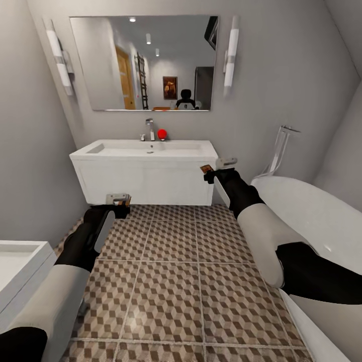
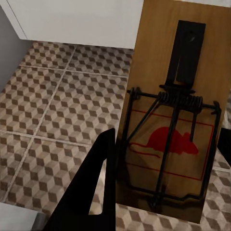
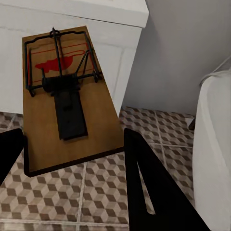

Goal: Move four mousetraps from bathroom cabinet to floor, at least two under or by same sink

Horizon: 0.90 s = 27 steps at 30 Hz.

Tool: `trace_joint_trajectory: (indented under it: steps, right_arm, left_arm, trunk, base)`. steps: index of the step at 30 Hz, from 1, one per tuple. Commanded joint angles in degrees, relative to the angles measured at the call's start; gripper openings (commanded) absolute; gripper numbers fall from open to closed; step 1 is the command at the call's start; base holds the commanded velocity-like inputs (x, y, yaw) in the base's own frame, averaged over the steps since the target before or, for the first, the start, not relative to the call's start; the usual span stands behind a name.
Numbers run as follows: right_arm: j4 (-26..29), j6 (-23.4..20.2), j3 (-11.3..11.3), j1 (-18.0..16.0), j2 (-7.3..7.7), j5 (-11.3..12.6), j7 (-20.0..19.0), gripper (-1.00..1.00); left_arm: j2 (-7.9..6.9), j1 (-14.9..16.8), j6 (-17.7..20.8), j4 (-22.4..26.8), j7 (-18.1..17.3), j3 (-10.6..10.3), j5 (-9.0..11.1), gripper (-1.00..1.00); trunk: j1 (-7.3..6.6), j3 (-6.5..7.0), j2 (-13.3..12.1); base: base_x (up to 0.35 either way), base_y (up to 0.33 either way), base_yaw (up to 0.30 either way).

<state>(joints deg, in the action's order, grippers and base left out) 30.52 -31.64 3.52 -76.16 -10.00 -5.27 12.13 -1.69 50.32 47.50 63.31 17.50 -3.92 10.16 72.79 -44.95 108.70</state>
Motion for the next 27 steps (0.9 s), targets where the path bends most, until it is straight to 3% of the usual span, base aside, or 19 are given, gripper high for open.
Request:
trace_joint_trajectory:
  steps: [1,27]
  right_arm:
    - [0.06,-0.44,0.17,-0.04,0.00,-0.41,0.26,-1.00]
    - [0.06,-0.44,0.19,-0.04,0.00,-0.36,0.23,-1.00]
  left_arm:
    - [-0.07,0.04,0.22,0.06,0.69,-0.19,0.45,-1.00]
    - [0.09,0.04,0.18,1.44,0.77,-0.97,0.39,-1.00]
  trunk:
    - [0.22,-0.33,0.45]
    - [5.93,-7.40,10.87]
  base:
    - [0.000,0.000,0.000]
    - [0.000,0.000,0.000]
